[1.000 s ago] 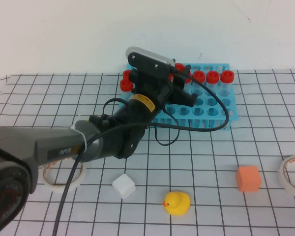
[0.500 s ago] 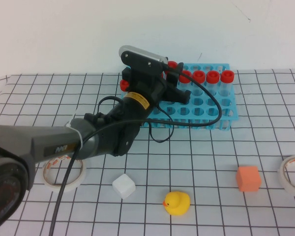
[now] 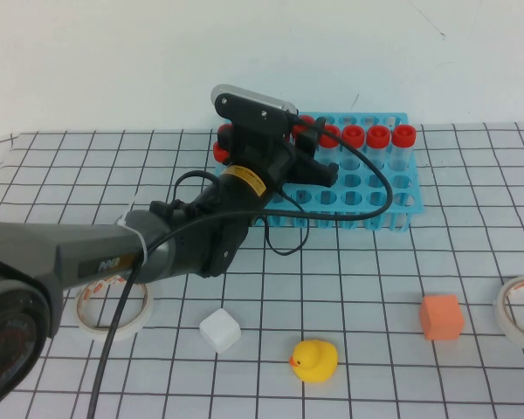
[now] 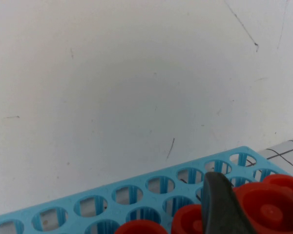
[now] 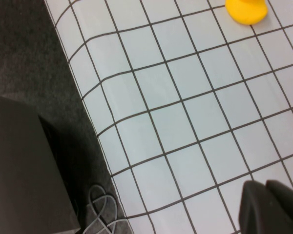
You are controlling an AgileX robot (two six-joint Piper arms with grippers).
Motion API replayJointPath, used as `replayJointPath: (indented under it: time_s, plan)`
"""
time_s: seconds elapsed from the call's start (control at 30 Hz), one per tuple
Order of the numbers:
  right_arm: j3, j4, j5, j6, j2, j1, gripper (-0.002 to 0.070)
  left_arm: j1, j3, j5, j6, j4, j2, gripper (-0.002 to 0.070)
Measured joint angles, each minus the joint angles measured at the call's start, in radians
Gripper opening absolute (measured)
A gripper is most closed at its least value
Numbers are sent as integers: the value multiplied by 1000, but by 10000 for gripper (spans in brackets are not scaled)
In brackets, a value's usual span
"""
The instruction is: Place the test tubes
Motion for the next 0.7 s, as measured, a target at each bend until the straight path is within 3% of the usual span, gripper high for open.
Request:
replayJointPath:
  time_s: [0.7]
  plan:
    - [0,0,2,0,0,0,-1,0,0,17,-2,26,0,263]
